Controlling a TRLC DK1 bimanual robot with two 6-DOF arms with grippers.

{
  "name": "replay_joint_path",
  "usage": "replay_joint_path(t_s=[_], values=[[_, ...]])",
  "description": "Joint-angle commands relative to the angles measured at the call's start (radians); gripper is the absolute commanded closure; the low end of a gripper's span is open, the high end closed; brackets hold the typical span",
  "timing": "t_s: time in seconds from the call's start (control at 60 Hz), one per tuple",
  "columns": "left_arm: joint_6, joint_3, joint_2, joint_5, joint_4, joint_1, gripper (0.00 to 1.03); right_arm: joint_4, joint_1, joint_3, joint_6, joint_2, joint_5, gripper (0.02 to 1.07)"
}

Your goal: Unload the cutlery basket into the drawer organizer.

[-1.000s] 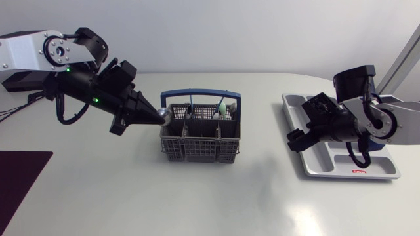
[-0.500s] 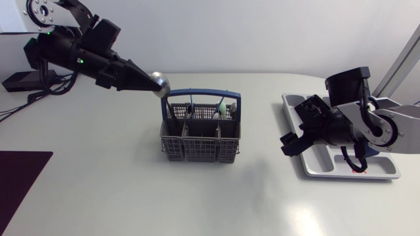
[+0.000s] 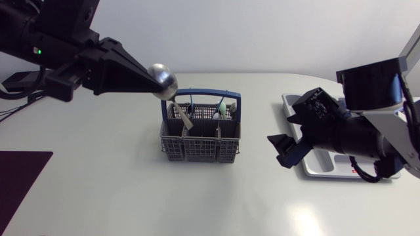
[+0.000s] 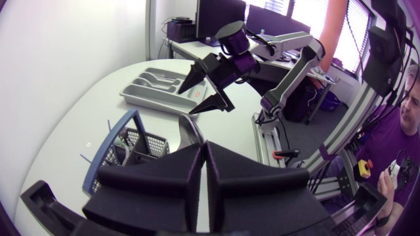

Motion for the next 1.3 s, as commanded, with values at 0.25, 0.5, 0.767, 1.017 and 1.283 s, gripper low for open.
replay_joint_path(t_s=[0.25,0.5,0.767,1.017,1.283], values=[[0.066,-0.149,-0.098,-0.025,0.001,-0.201,1.00,-0.121,0.162,-0.035,0.012,-0.161,-0.171,0.19],[0.082,-0.171,-0.102,-0.054,0.038,-0.322,1.00,-0.127,0.326,-0.089,-0.004,-0.186,-0.205,0.19],[0.056,-0.152,-0.064,-0.073,0.047,-0.417,1.00,-0.052,0.366,-0.093,-0.034,-0.157,-0.256,0.28],[0.037,-0.143,-0.049,-0.073,0.047,-0.454,1.00,-0.013,0.446,-0.090,-0.037,-0.131,-0.260,0.53],[0.030,-0.135,-0.049,-0.073,0.048,-0.460,1.00,-0.007,0.473,-0.087,-0.028,-0.134,-0.263,0.83]])
